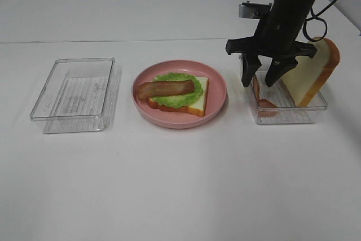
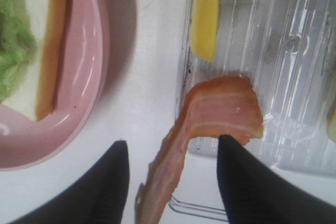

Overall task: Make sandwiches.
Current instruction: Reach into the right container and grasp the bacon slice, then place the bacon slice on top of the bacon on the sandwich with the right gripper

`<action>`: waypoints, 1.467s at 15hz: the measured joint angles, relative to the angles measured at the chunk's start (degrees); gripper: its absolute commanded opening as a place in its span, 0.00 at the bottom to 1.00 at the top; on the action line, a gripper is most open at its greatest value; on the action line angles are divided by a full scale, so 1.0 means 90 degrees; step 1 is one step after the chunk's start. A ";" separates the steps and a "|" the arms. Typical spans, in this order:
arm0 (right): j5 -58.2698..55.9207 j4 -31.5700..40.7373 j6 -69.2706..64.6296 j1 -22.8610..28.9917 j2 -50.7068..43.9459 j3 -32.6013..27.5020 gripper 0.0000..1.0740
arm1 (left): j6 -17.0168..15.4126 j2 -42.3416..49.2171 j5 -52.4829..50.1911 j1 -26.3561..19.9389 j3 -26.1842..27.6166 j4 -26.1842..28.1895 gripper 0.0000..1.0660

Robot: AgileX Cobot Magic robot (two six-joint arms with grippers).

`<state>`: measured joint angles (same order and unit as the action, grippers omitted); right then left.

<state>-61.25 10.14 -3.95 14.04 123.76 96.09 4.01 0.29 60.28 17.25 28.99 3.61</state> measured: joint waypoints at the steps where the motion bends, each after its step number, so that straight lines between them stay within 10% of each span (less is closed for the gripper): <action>1: 0.0000 -0.0006 -0.0013 0.0000 0.0051 0.0000 0.28 | 0.0000 0.0000 0.0000 0.0000 0.0000 0.0000 0.64; 3: 0.0019 -0.0006 -0.0019 0.0000 0.0095 0.0000 0.01 | 0.0000 0.0000 0.0000 0.0000 0.0000 0.0000 0.64; 12: -0.0191 -0.0057 -0.0019 0.0000 -0.0777 0.0000 0.00 | 0.0000 0.0000 0.0000 0.0000 0.0000 0.0000 0.64; 22: 0.0242 0.4316 0.1776 0.0013 -0.1197 0.0000 0.00 | 0.0000 0.0000 0.0000 0.0000 0.0000 0.0000 0.64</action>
<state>-59.07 48.99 12.03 14.15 112.99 96.09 4.01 0.29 60.28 17.25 28.99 3.61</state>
